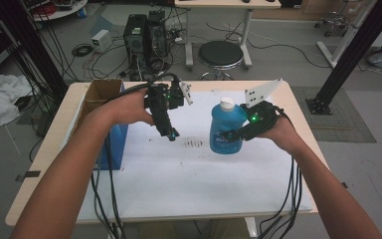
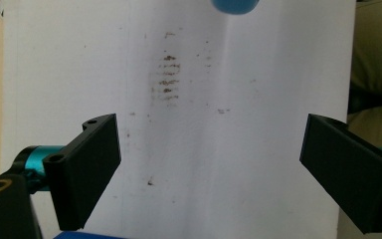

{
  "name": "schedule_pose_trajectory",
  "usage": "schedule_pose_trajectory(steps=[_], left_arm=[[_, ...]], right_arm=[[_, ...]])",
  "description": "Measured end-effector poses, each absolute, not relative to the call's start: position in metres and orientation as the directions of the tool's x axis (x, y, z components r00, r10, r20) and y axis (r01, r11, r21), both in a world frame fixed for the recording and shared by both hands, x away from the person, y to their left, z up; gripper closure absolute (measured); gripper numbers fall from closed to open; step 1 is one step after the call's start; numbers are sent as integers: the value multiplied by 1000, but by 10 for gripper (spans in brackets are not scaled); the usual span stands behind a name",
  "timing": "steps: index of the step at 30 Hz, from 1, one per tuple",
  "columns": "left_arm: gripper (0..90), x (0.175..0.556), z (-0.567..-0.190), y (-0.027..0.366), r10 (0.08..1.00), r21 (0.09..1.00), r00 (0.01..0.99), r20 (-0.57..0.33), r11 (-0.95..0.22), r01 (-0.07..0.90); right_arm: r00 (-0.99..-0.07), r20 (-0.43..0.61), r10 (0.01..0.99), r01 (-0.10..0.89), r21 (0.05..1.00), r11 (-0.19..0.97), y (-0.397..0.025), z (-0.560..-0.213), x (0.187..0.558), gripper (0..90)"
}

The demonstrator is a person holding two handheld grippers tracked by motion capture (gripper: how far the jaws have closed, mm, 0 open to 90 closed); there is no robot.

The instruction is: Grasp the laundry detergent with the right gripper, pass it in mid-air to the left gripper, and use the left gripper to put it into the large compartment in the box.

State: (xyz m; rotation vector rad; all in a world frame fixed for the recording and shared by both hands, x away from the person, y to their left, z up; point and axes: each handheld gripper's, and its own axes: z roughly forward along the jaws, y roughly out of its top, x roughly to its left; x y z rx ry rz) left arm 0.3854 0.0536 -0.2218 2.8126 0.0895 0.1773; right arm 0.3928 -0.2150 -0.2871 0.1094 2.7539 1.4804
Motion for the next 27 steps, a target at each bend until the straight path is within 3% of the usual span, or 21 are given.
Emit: schedule_pose_trajectory(steps=[27], left_arm=[[91,373,-204,30,23,300,998,62,-954,3]], right_arm=[[-999,44,22,49,841,539,-164,-314,387,453]])
